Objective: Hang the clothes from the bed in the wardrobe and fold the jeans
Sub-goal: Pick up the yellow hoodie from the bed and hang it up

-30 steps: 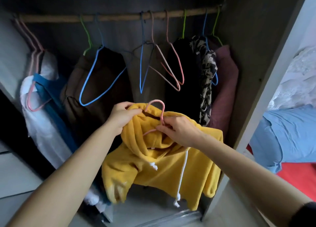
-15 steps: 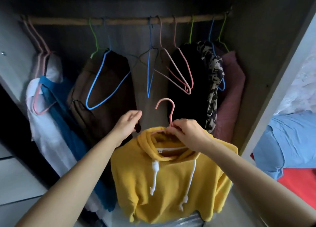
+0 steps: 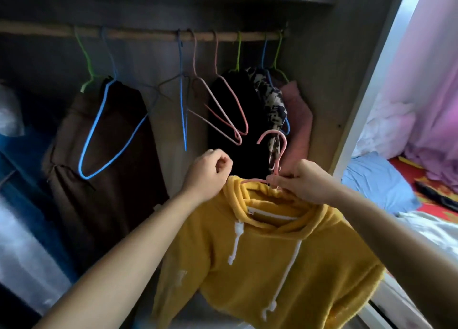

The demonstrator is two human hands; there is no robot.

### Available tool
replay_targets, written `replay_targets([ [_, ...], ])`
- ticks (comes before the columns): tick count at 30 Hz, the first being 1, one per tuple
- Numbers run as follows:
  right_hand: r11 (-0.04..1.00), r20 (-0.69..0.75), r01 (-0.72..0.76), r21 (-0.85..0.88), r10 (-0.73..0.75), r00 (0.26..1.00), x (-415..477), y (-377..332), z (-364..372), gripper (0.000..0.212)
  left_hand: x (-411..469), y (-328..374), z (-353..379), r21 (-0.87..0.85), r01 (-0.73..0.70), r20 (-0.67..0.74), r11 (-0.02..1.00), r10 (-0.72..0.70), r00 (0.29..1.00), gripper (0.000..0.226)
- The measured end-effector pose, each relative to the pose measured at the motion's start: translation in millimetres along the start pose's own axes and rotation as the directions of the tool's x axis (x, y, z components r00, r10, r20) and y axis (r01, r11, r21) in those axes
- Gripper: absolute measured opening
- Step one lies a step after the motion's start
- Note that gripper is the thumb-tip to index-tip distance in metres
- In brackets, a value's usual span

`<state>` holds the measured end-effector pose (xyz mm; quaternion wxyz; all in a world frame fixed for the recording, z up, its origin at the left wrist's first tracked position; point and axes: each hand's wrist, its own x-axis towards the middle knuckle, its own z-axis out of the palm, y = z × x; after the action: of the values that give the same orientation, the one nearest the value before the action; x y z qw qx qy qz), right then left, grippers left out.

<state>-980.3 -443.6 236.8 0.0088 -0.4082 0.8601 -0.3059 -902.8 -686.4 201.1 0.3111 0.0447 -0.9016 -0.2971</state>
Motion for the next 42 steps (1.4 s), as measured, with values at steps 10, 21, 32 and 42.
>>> replay_targets([
  [10,0.978,0.059,-0.123,0.168,0.115,0.992,10.6,14.8,-22.9,0.041,133.4,32.5,-20.1,0.703,-0.307,0.139,0.641,0.300,0.944,0.084],
  [21,0.725,0.206,-0.246,0.643,0.146,0.968,91.6,35.7,-9.2,0.031,194.4,-14.3,-33.7,0.828,-0.419,0.357,0.372,0.225,0.907,0.037],
  [32,0.419,0.169,-0.213,0.883,0.138,0.976,186.9,-26.4,-12.8,0.020,156.4,-60.4,-100.6,0.810,-0.344,0.207,0.474,0.318,0.925,0.018],
  [42,0.465,-0.074,-0.024,0.885,0.191,0.979,299.1,-73.1,-81.6,0.015,143.5,-73.7,-119.5,0.622,-0.270,0.133,0.735,0.241,0.961,0.049],
])
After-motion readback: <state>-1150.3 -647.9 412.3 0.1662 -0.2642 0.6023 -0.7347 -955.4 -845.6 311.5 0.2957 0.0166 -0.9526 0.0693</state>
